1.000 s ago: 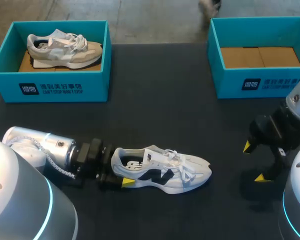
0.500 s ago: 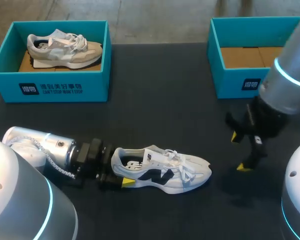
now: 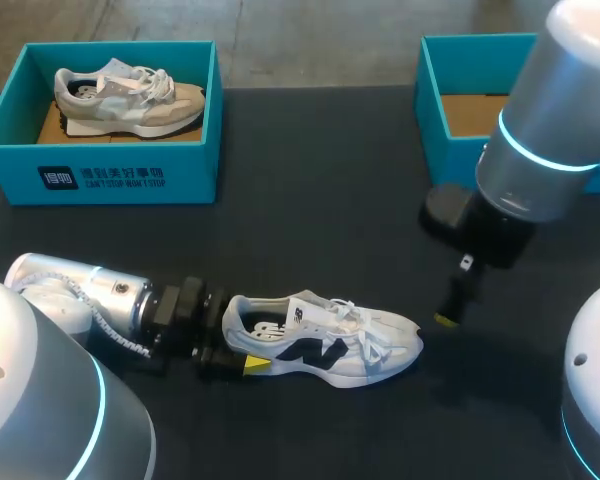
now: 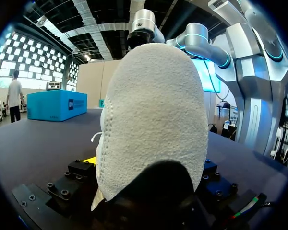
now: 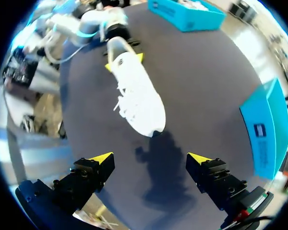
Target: Take the shoe out of the shoebox, open the shoe tongue, remove and reinsert the insole, then place the shoe into the shoebox
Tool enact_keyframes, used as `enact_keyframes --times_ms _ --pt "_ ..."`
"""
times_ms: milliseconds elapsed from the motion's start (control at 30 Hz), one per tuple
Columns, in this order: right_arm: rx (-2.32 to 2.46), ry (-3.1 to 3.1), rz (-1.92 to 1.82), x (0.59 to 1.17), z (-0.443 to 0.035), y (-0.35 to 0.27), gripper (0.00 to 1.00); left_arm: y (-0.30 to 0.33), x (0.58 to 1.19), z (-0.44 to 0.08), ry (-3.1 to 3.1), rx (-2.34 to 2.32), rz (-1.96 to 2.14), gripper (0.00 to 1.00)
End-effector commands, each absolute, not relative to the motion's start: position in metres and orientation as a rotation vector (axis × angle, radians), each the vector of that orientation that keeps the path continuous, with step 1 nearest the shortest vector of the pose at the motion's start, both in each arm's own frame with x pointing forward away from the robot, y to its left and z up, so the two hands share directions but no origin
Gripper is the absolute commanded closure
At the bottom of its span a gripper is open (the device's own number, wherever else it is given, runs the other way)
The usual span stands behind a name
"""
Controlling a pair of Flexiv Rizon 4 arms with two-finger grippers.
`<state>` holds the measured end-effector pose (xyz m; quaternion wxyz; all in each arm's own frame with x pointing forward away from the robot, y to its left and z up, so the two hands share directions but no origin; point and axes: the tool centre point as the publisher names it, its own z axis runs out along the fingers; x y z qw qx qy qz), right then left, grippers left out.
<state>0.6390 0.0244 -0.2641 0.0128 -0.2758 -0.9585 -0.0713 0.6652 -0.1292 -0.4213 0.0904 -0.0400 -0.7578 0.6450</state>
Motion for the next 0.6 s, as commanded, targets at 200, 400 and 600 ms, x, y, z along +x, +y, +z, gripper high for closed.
enact_keyframes --times_ms 200,400,600 --pt "-1.143 -2.944 -0.216 0.632 -0.266 0.032 0.0 -0.13 0.666 -0.423 -2.254 -0.117 1.917 1.0" --pt "-1.402 -2.867 -0.01 0.629 -0.271 0.073 0.0 -0.13 0.666 -0.423 -2.254 -0.117 1.917 1.0" --pt "-1.661 -2.792 0.078 0.623 -0.263 0.104 0.0 -0.13 0.666 -0.423 -2.254 -0.117 1.917 1.0"
